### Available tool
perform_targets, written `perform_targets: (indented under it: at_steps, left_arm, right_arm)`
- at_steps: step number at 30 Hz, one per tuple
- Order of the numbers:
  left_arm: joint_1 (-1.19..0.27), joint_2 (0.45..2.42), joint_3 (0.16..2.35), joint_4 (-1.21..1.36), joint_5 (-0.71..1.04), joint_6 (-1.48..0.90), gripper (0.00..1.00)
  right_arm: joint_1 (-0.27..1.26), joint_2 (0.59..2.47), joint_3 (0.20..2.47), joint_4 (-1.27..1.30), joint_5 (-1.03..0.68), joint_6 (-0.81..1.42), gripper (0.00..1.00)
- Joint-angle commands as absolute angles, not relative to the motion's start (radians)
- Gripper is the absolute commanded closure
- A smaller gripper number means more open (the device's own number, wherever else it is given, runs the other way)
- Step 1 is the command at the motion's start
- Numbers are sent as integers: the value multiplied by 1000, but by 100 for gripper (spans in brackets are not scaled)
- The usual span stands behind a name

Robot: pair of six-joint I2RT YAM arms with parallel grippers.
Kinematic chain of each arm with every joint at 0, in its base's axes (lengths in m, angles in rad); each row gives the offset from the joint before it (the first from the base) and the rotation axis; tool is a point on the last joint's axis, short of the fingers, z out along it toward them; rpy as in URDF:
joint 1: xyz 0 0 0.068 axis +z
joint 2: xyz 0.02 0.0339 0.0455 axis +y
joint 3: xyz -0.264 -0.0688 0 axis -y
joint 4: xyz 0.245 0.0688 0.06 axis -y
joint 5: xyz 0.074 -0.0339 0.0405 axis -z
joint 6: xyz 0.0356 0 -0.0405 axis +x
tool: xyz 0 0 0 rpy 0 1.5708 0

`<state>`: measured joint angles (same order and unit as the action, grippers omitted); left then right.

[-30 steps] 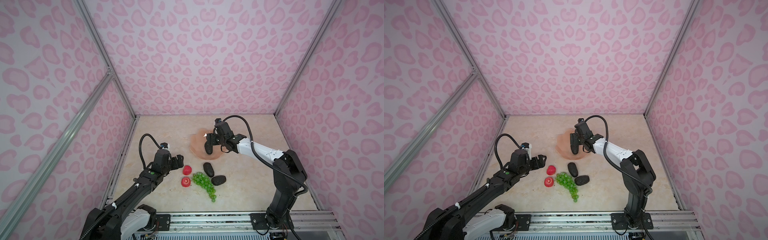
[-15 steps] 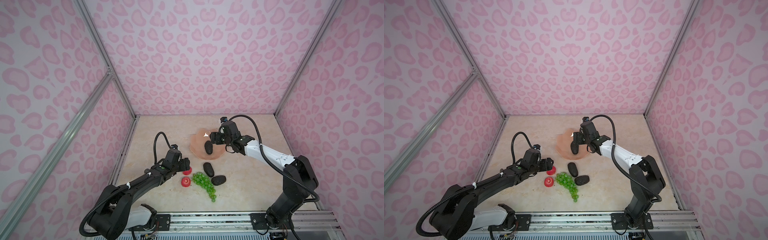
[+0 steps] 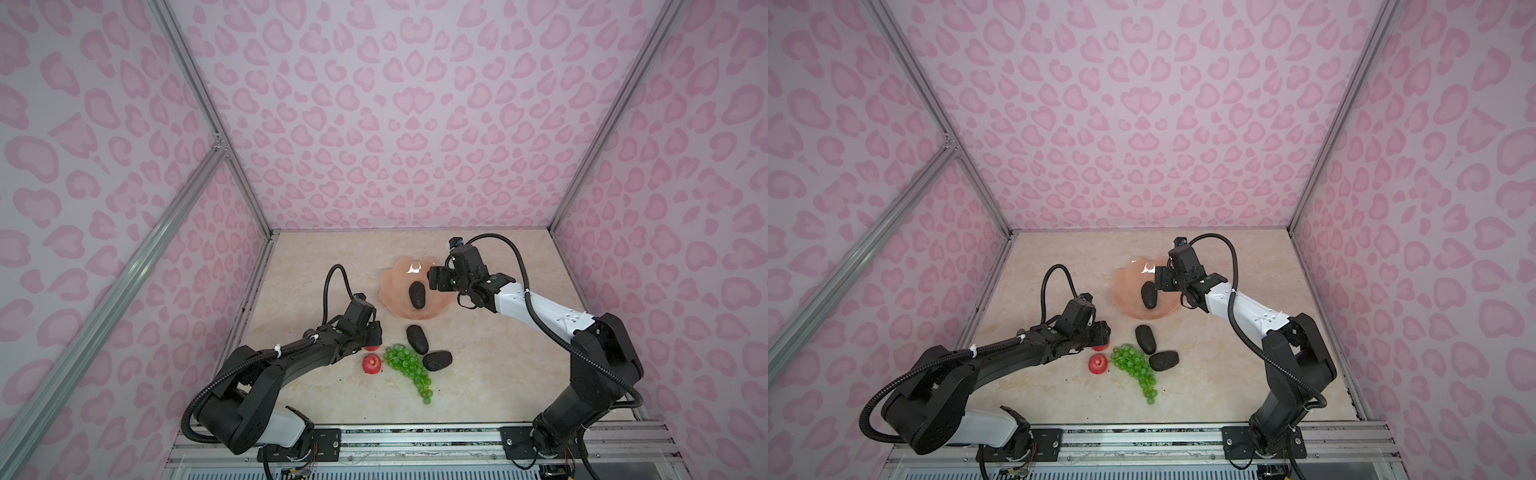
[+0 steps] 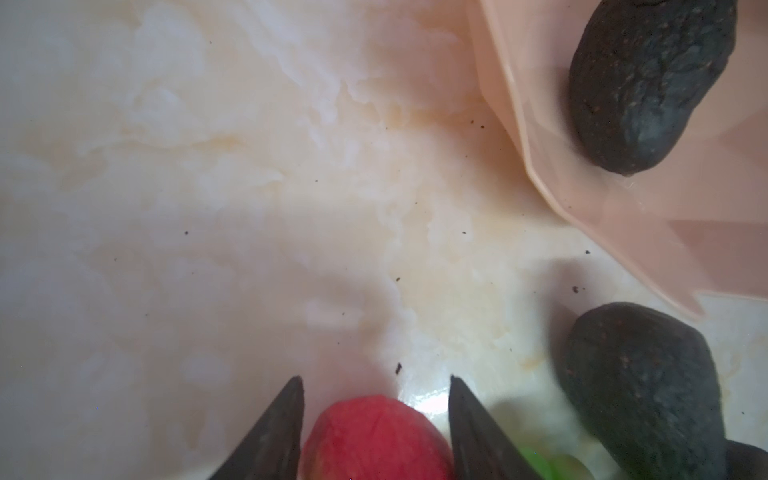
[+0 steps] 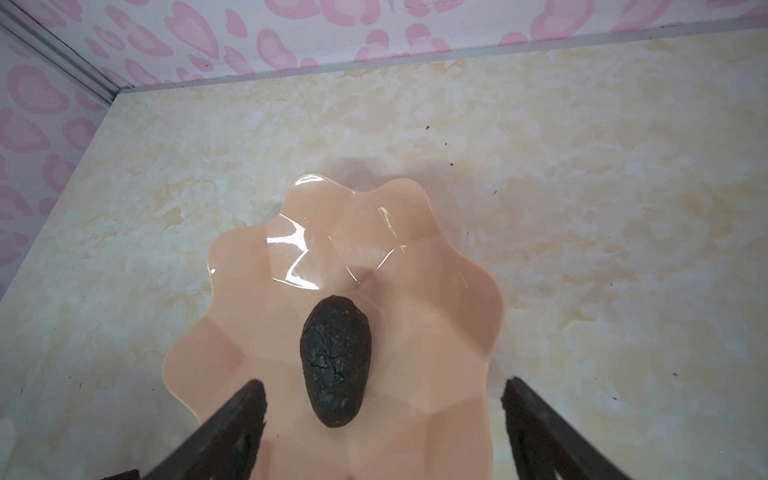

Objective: Place and organize the fake fruits in the fruit bowl
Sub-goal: 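Release the avocado into the bowl while the left gripper reaches the red fruit, then grasp the red fruit with the left gripper and carry it over the bowl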

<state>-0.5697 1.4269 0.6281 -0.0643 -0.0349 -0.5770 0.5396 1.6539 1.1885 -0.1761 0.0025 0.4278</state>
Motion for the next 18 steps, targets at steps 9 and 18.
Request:
perform_targets:
  at_steps: [9,18]
  left_arm:
    - [-569,1285,732,-153,-87,-533,49]
    - [-570,1267,680,-244,-15,-583,18]
  right_arm:
    - [515,1626,1154,-155,5,449,11]
    - [512,1577,1096,-169,14,453,11]
